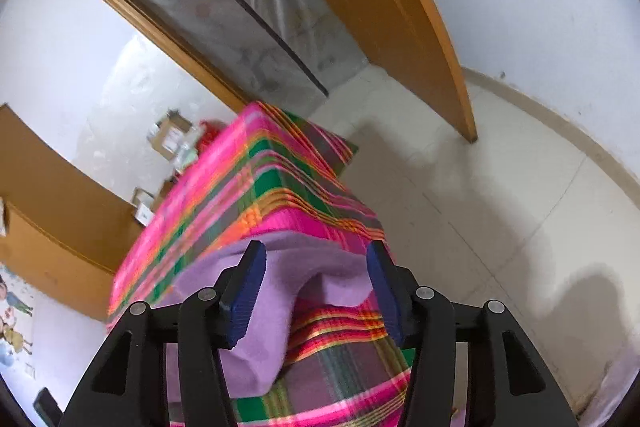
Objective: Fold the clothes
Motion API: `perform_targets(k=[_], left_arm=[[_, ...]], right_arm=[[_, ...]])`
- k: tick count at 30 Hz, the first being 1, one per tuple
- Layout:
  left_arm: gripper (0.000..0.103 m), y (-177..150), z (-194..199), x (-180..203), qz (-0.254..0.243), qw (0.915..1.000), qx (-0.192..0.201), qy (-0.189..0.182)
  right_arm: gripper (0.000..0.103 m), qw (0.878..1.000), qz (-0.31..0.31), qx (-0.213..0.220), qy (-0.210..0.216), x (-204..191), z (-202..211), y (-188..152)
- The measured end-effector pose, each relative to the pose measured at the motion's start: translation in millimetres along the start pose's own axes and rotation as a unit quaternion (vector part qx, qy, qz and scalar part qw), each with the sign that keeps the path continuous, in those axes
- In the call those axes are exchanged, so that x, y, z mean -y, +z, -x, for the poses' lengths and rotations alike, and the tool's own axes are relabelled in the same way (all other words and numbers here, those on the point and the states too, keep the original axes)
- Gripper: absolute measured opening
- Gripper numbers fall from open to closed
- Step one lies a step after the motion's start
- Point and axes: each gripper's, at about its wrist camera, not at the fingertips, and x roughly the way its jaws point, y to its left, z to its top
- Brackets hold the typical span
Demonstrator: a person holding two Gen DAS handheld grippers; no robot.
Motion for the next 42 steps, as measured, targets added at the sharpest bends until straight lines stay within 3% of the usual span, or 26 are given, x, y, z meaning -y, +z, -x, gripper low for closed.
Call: perform_targets(k=[7,8,10,13,20,26,27,32,36,42], left_arm=[[0.012,25,-36,23,-0.02,0.9994,-0.018,-0.022],[0.012,28,-41,26,-0.021,0.9992,-0.022,-0.026],[0.012,32,-50,29,-0.021,0.999,-0.025,-0.029],[0.012,36,-60,31,-0.012,0.9988,-0.032,-0.034],[0.012,35,-78,28,-0.002,0.9981,-0.054,-0.028],[0.012,31,-88,23,0.001,0.9972,-0.072,-0.02],[0.012,31,-89,23,0.0,0.9971,-0.073,-0.019],[0.012,31,-89,20,0.0,0.9969,-0.076,-0.018],[0.012,32,-87,21,0.001,0.9972,-0.072,-0.021],[0.012,31,-78,18,0.008,0.9976,-0.065,-0.023]], right_arm=[[0.053,0.998,-0.012,-0.057,0.03,3,-30,-13],[0.049,0.998,-0.016,-0.058,0.036,4,-31,-15],[0.025,0.997,-0.013,-0.063,0.044,3,-32,-18],[0.011,0.998,0.021,-0.046,0.034,-5,-22,-18],[0.01,0.991,0.105,0.077,-0.033,-34,37,-16],[0.012,0.983,0.126,0.058,-0.118,-35,28,-32],[0.017,0.982,0.124,0.053,-0.132,-32,25,-35],[0.017,0.979,0.073,0.056,-0.182,-2,29,-32],[0.017,0.983,0.056,0.067,-0.161,5,40,-28],[0.02,0.991,0.096,0.038,-0.088,-19,28,-38]])
